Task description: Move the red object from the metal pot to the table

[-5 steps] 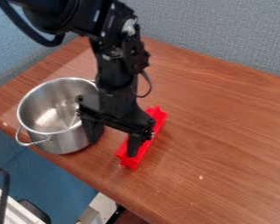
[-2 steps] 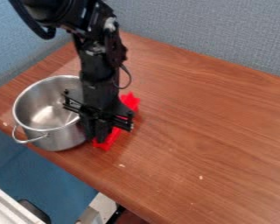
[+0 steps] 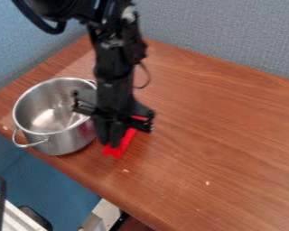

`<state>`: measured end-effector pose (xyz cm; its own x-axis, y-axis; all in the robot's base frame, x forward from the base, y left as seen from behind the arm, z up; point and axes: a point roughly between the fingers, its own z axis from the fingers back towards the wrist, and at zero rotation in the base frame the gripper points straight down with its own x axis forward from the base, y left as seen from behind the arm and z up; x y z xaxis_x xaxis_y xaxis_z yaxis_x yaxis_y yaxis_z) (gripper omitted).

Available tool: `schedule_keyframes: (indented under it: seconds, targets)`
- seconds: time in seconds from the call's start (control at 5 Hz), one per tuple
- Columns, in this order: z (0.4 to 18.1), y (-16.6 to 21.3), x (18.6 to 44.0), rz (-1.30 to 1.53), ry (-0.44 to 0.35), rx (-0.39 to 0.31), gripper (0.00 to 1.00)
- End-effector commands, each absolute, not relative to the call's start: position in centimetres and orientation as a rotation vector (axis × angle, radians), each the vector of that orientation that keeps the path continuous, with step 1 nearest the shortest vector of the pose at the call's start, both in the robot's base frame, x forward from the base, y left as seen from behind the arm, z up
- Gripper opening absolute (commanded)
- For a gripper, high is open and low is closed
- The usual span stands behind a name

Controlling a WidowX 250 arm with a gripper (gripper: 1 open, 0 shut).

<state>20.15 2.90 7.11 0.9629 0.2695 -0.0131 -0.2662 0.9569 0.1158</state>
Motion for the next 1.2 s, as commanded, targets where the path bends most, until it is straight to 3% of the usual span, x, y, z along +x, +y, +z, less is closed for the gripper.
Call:
schedule_keyframes:
  seconds: [0.0,0.4,1.0]
  targets:
    - [8.1,2.0,20.6,0.320,-0.001,0.113,0.00]
    - [8.4,1.0,21.1,0.227,0.015,0.104,0.00]
    - [6.7,2.4,21.6,0.184,0.065,0.115,0.00]
